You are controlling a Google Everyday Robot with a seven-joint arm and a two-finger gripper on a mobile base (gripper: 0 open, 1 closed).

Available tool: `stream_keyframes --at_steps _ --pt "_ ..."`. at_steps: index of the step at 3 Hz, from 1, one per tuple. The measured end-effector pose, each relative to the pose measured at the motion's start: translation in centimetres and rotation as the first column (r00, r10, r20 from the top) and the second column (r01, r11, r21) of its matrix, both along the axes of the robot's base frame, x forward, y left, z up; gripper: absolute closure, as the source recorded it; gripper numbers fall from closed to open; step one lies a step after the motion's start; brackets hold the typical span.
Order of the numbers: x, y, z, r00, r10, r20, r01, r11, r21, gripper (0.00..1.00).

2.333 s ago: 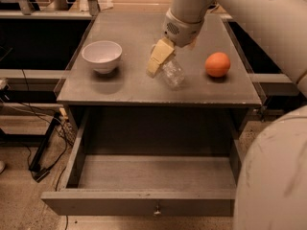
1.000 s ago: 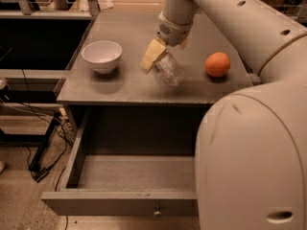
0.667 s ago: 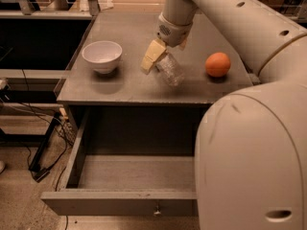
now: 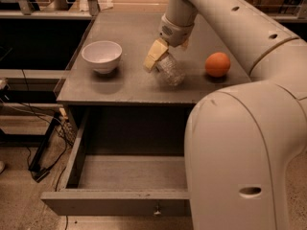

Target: Place water bottle into top drawer

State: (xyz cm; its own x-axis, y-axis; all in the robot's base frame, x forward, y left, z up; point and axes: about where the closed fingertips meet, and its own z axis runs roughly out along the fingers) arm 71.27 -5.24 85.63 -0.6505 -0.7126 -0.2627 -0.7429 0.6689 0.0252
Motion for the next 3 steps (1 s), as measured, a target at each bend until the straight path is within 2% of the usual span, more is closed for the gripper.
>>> stream_keyframes --at_steps 1,2,3 --pt "0.13 0.63 -1.4 0.9996 0.01 -0.026 -0.01 1.0 0.006 0.0" --pt "0.14 0.69 -1.54 0.9995 0.011 -0.028 -0.011 1.0 0.006 0.16" --pt "0.14 0.69 -1.54 0.9995 0.011 -0.028 -0.011 1.0 0.006 0.39"
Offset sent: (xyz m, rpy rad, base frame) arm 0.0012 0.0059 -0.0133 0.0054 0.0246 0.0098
